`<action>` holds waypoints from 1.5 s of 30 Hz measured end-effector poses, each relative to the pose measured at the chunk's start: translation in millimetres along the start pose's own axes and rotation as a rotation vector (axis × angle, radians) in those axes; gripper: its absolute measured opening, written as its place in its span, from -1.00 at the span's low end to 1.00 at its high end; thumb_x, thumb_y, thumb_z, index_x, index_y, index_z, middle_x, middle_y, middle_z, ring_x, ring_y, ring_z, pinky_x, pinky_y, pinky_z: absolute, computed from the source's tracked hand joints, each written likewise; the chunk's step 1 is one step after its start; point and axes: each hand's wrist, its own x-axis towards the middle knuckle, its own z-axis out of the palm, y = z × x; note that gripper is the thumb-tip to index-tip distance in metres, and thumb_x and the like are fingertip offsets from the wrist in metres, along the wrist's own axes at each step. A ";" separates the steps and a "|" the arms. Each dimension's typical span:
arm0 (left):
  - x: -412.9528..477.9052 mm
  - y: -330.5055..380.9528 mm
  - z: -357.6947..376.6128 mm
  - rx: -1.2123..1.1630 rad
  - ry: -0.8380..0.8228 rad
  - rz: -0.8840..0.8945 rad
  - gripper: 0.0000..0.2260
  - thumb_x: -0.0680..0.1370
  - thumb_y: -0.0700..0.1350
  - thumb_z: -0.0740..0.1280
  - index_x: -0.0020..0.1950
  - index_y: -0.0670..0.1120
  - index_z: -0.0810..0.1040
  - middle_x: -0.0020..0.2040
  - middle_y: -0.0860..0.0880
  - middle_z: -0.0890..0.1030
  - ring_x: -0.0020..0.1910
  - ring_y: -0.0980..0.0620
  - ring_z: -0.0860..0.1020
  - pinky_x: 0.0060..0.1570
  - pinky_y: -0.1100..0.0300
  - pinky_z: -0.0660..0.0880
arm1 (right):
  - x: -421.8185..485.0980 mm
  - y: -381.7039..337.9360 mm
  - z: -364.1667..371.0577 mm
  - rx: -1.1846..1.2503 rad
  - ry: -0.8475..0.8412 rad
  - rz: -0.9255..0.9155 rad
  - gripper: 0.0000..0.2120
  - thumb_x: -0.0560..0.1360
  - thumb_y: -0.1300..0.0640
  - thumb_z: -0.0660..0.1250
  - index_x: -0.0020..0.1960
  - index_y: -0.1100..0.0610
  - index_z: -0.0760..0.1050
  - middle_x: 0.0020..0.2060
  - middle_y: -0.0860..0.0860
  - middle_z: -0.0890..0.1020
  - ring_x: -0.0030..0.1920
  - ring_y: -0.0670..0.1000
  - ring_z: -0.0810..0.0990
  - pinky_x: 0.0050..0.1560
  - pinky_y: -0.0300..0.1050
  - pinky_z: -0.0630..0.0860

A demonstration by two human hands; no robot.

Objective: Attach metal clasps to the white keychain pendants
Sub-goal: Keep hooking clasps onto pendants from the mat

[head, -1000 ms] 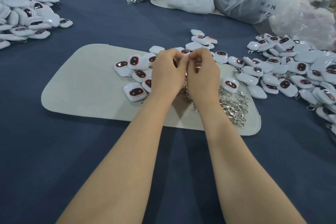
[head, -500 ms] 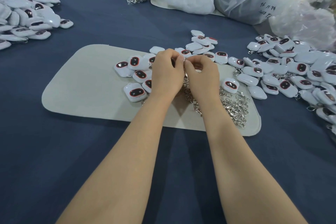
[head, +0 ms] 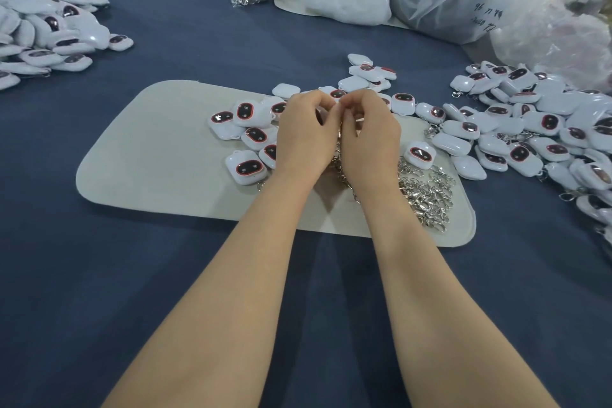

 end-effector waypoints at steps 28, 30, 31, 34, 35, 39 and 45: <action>-0.4 0.1 -0.2 -0.008 -0.029 -0.009 -0.92 0.54 -0.19 0.29 -0.10 -0.04 0.56 -0.01 -0.05 0.61 -0.22 0.15 0.42 -0.23 0.38 0.28 | 1.7 -0.1 -2.9 0.268 0.035 0.156 -0.82 0.48 0.32 0.29 -0.14 0.06 0.41 -0.29 -0.20 0.50 -0.31 -0.36 0.47 -0.19 -0.50 0.38; -0.6 0.8 -1.3 -0.022 -0.015 -0.006 -0.91 0.54 -0.18 0.30 -0.13 -0.03 0.53 -0.03 -0.03 0.60 -0.25 0.20 0.42 -0.28 0.46 0.29 | 2.5 0.3 -3.0 0.265 0.027 0.164 -0.84 0.48 0.31 0.29 -0.13 0.07 0.42 -0.28 -0.20 0.50 -0.30 -0.34 0.47 -0.19 -0.50 0.38; -0.6 1.1 -1.7 -0.027 -0.010 -0.006 -0.91 0.54 -0.18 0.30 -0.14 -0.02 0.53 -0.04 -0.03 0.60 -0.25 0.20 0.42 -0.28 0.52 0.28 | 2.5 0.4 -2.9 0.261 0.023 0.167 -0.85 0.48 0.31 0.29 -0.12 0.07 0.43 -0.28 -0.21 0.50 -0.29 -0.33 0.48 -0.19 -0.50 0.38; -0.6 1.3 -2.5 -0.027 -0.007 -0.012 -0.91 0.54 -0.17 0.31 -0.15 -0.02 0.51 -0.04 -0.03 0.59 -0.24 0.20 0.42 -0.29 0.57 0.27 | 1.1 0.4 -2.3 0.235 0.023 0.146 -0.85 0.48 0.31 0.29 -0.10 0.07 0.42 -0.27 -0.21 0.50 -0.25 -0.26 0.49 -0.18 -0.49 0.40; -0.6 1.1 -2.5 -0.024 -0.003 -0.012 -0.91 0.54 -0.17 0.31 -0.15 -0.02 0.50 -0.03 -0.03 0.59 -0.22 0.19 0.42 -0.29 0.57 0.27 | 0.7 0.1 -2.4 0.231 0.024 0.135 -0.84 0.49 0.31 0.29 -0.09 0.07 0.41 -0.26 -0.21 0.50 -0.24 -0.24 0.50 -0.18 -0.48 0.40; -0.7 0.2 -1.2 -0.010 0.010 -0.008 -0.92 0.54 -0.16 0.30 -0.14 -0.01 0.49 0.02 -0.05 0.57 -0.12 0.11 0.44 -0.27 0.44 0.28 | 0.2 -0.7 -2.4 0.223 0.019 0.118 -0.83 0.49 0.31 0.29 -0.07 0.06 0.40 -0.25 -0.21 0.51 -0.23 -0.22 0.51 -0.19 -0.46 0.41; -0.8 0.1 -1.2 0.015 0.016 0.014 -0.90 0.54 -0.17 0.30 -0.15 -0.01 0.49 0.00 -0.07 0.57 -0.28 0.20 0.41 -0.19 0.32 0.28 | -0.3 -1.7 -2.5 0.208 0.028 0.103 -0.85 0.49 0.32 0.28 -0.08 0.08 0.43 -0.24 -0.16 0.52 -0.25 -0.24 0.50 -0.14 -0.39 0.46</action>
